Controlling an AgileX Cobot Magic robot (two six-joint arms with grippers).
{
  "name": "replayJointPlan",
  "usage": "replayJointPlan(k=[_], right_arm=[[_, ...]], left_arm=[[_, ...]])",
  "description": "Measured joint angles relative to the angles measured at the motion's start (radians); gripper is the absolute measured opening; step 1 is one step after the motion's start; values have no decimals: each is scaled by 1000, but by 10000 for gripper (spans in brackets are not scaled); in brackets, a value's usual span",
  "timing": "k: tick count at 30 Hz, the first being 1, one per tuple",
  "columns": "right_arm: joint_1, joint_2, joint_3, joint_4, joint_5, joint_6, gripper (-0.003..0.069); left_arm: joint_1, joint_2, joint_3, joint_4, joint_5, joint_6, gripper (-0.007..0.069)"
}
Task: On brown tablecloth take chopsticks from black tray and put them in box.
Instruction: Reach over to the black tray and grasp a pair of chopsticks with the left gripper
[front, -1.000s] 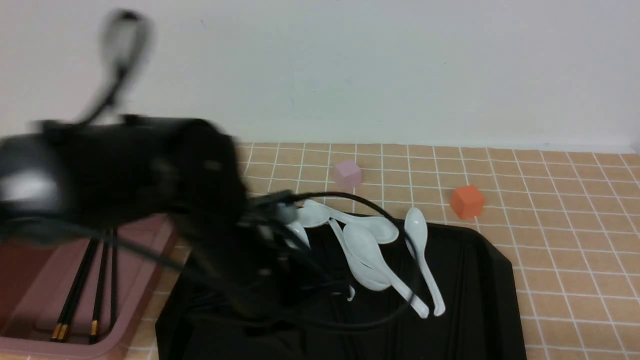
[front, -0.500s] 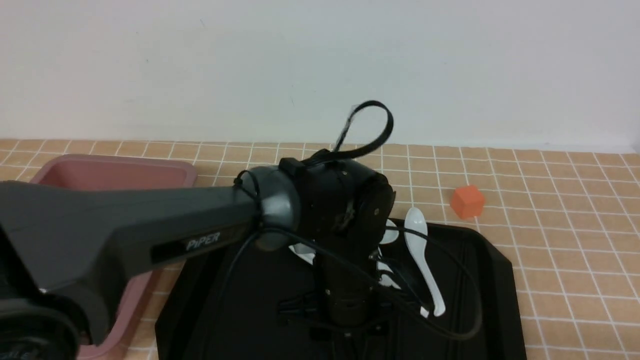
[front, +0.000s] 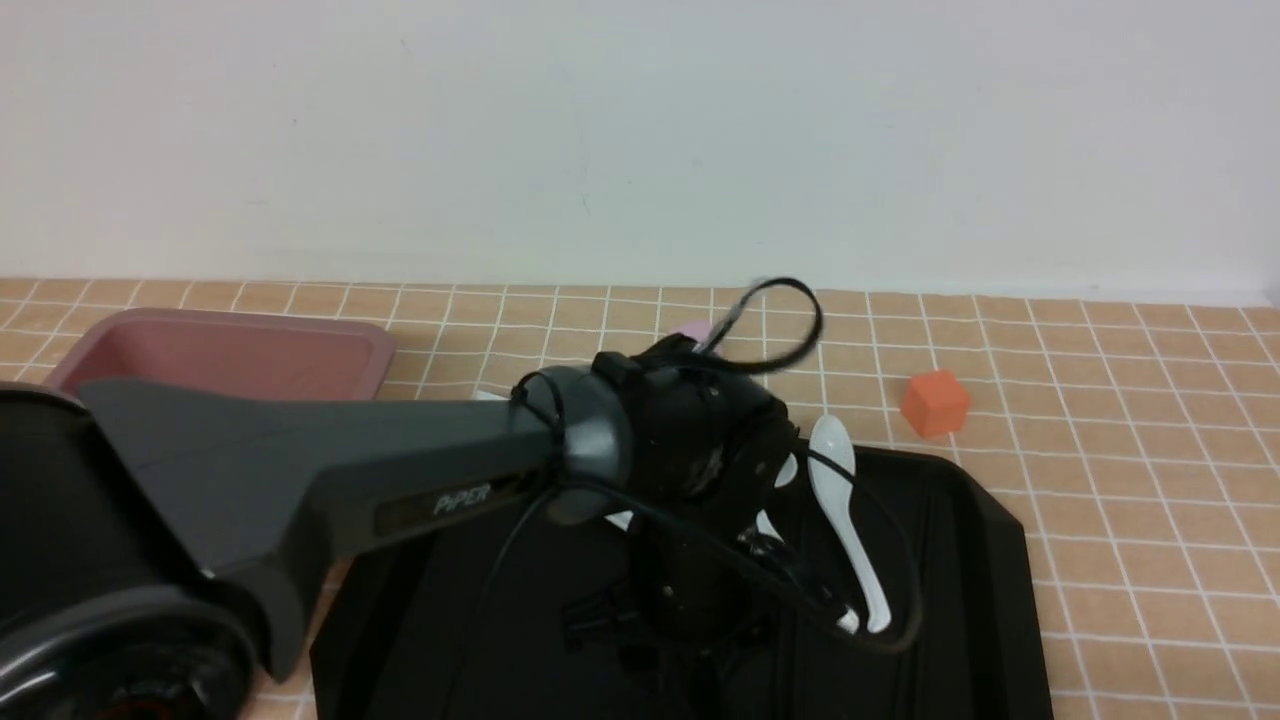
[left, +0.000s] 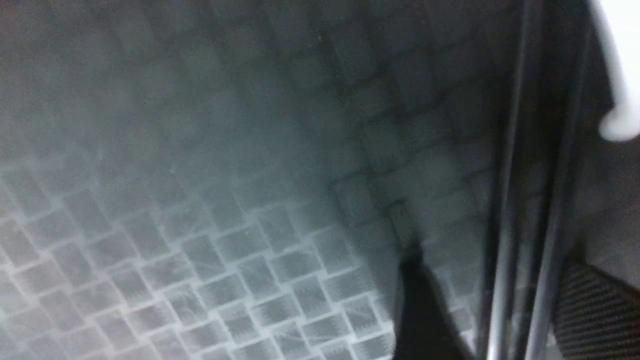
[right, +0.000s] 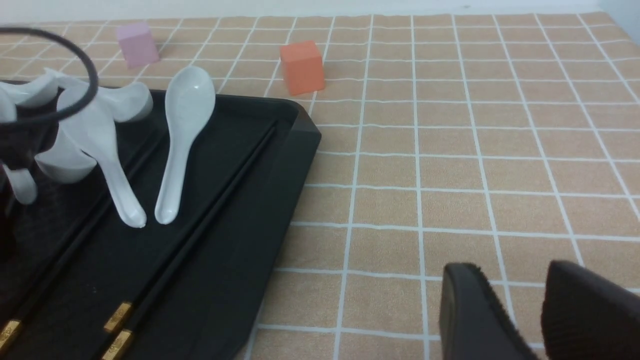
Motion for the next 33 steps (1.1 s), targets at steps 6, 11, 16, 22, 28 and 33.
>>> replayJointPlan(k=[6,11,16,22,28,33], right_arm=[[0,0,0,0,0,0,240],[0,0,0,0,0,0,240],[0,0,0,0,0,0,240],[0,0,0,0,0,0,240],[0,0,0,0,0,0,240],[0,0,0,0,0,0,240]], left_arm=[[0,6,-5,-5,7,-1,345],[0,7,-10,3,7,-1,196],[-1,8,-12,14,11,-1,92],[-2,1,-12,23,48,17,92],[0,-68,3,27,128,94,92],[0,-194,3,24,144,127,92]])
